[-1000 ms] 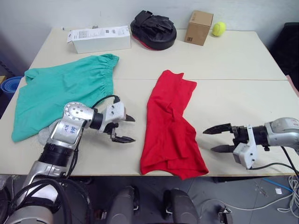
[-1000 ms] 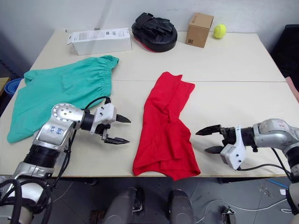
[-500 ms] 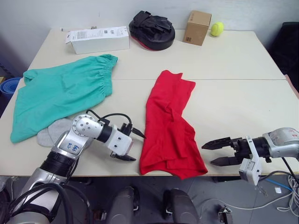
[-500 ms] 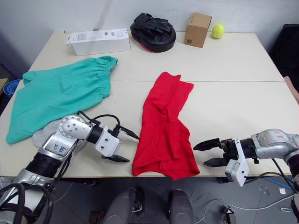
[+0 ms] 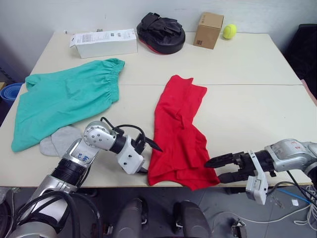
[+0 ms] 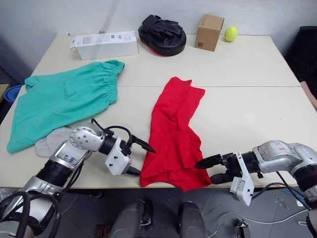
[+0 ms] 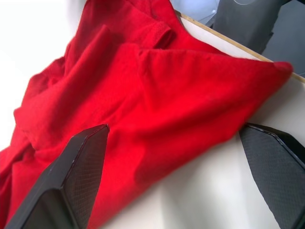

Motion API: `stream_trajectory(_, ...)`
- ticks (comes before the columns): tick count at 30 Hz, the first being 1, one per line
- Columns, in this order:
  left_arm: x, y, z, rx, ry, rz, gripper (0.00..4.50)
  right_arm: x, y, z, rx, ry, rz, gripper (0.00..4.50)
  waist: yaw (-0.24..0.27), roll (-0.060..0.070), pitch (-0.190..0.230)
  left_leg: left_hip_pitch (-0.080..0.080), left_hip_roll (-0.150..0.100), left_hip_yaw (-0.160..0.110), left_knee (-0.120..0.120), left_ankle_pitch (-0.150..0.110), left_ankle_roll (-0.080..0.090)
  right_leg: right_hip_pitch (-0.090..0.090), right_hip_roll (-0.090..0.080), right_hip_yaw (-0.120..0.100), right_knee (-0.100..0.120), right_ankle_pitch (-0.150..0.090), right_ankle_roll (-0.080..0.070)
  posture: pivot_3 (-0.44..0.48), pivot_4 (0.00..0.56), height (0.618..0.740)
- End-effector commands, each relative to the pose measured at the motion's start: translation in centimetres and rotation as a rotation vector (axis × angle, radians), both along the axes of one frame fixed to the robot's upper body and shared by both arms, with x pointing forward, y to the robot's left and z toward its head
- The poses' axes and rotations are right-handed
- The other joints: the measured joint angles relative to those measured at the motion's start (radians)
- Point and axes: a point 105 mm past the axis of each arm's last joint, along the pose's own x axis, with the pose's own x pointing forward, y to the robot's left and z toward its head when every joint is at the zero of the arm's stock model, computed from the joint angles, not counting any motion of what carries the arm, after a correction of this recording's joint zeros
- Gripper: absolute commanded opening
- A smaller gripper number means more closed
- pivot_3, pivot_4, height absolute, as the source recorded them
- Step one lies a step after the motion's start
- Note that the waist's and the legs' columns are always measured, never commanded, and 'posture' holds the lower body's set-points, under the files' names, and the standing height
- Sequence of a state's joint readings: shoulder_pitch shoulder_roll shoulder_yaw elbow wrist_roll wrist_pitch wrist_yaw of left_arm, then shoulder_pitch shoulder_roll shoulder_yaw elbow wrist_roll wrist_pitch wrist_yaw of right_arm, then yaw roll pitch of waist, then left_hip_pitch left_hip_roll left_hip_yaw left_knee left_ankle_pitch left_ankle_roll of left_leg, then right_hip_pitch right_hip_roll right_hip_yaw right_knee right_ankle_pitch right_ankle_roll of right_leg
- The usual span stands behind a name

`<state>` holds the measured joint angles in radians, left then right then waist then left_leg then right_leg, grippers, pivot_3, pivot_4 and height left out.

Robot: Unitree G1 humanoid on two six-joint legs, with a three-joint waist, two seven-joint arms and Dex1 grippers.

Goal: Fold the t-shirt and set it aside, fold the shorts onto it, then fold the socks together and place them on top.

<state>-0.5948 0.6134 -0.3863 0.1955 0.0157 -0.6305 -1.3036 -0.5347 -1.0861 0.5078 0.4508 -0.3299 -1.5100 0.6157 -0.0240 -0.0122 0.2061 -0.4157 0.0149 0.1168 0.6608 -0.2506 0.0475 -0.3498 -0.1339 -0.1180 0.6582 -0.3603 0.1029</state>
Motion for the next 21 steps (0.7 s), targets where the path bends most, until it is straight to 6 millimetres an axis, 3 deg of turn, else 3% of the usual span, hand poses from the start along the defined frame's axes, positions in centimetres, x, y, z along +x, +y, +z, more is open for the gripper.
stream_trajectory(1,0.3,-0.3,-0.5,0.027,-0.005,-0.007,4.31,-0.1,0.8,-0.1,0.019,0.014,0.008,4.5,0.0,0.0,0.0,0.003,0.0,0.0,0.0,0.0,0.0,0.003,0.0,0.0,-0.001,0.0,0.0,0.0,0.15,0.74)
stream_trajectory(5,0.4,0.2,-0.8,0.045,0.0,-0.011,3.39,0.0,1.1,-0.1,0.021,0.02,-0.003,4.5,-0.003,0.0,0.0,0.009,0.0,0.0,-0.003,-0.001,0.001,0.009,-0.001,0.0,-0.004,0.0,0.0,0.0,0.15,0.74)
stream_trajectory(8,0.3,0.4,-0.8,0.048,0.008,-0.015,2.44,0.0,1.1,-0.2,0.021,0.031,-0.014,3.87,-0.003,0.0,0.0,0.01,0.0,0.0,-0.004,-0.001,0.0,0.009,-0.001,0.0,-0.003,0.0,-0.001,0.0,0.15,0.74)
stream_trajectory(15,0.7,0.4,-0.1,0.005,0.075,0.036,0.09,0.4,1.0,-0.5,0.016,0.094,-0.088,1.41,-0.003,0.0,0.0,0.01,0.0,0.0,-0.005,-0.001,0.0,0.009,-0.001,0.0,-0.004,0.0,-0.001,0.0,0.15,0.74)
stream_trajectory(19,0.3,0.4,0.8,-0.036,0.151,0.067,0.0,0.4,1.1,-0.1,0.05,0.217,-0.198,0.02,-0.002,0.0,0.0,0.009,0.0,0.0,-0.006,-0.001,0.0,0.009,-0.001,0.0,-0.004,0.0,-0.001,0.0,0.15,0.74)
stream_trajectory(21,-0.3,0.5,1.6,-0.06,0.209,0.084,0.0,-0.3,1.4,0.6,0.066,0.283,-0.219,0.02,-0.003,0.0,0.0,0.009,0.0,0.0,-0.006,-0.001,0.001,0.008,-0.001,0.0,-0.005,0.0,-0.001,0.0,0.15,0.74)
